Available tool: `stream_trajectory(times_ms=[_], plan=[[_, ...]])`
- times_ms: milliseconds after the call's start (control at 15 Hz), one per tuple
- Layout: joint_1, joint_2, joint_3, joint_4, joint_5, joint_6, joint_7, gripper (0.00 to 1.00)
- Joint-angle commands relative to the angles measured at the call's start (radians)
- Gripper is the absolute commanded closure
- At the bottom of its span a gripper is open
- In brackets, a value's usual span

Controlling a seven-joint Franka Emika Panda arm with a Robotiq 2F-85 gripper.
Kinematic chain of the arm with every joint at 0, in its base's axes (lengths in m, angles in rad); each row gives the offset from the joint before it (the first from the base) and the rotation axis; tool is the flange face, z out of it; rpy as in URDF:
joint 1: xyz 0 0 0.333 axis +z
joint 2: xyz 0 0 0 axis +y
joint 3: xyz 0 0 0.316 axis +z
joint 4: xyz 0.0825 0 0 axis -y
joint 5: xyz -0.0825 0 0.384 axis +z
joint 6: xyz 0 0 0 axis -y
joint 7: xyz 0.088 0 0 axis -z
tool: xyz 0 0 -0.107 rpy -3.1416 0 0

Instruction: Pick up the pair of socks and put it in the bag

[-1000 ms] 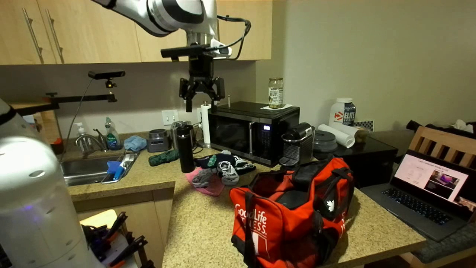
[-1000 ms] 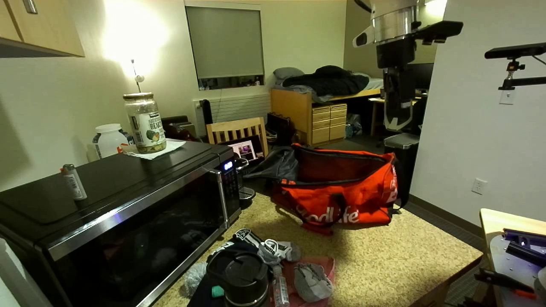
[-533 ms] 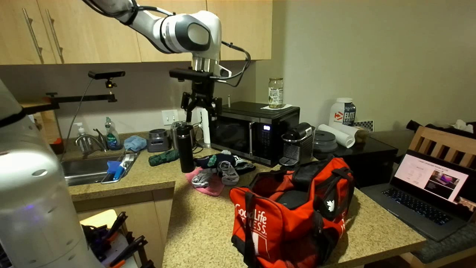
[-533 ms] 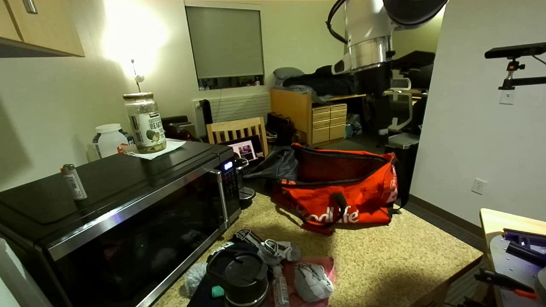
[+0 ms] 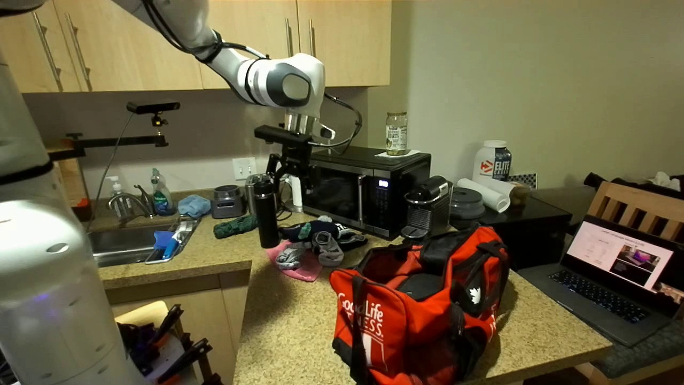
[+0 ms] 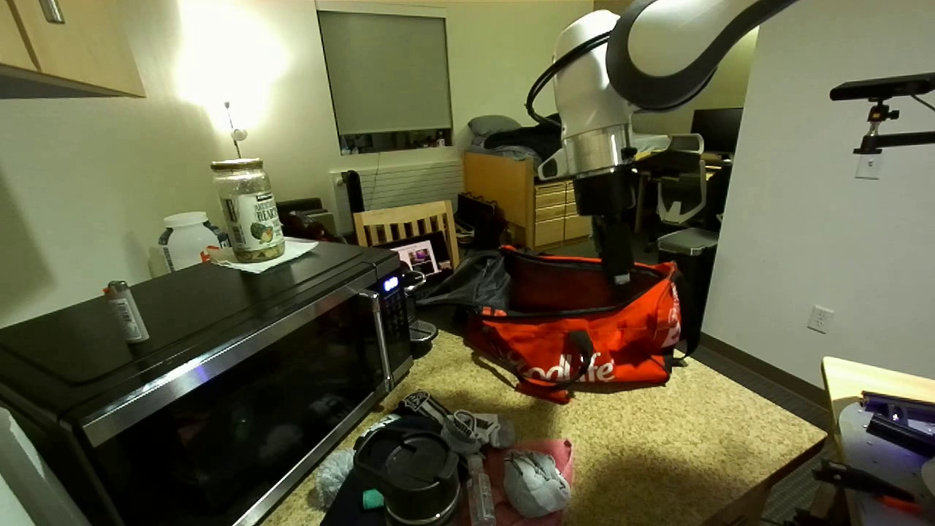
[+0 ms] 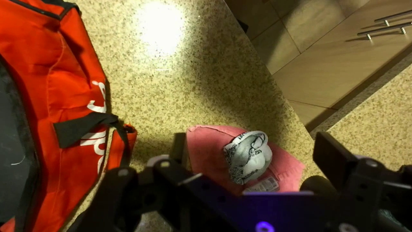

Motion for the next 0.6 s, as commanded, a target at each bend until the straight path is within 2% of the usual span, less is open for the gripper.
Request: stream_trajectory(times_ms=[0,533], plan=[[-0.008,0.092,0.011,0.043,0.016,0.051,0.004,0.0],[-0.013,0.265,0.023,0.158,-0.006,0.105,0.021,0.0]])
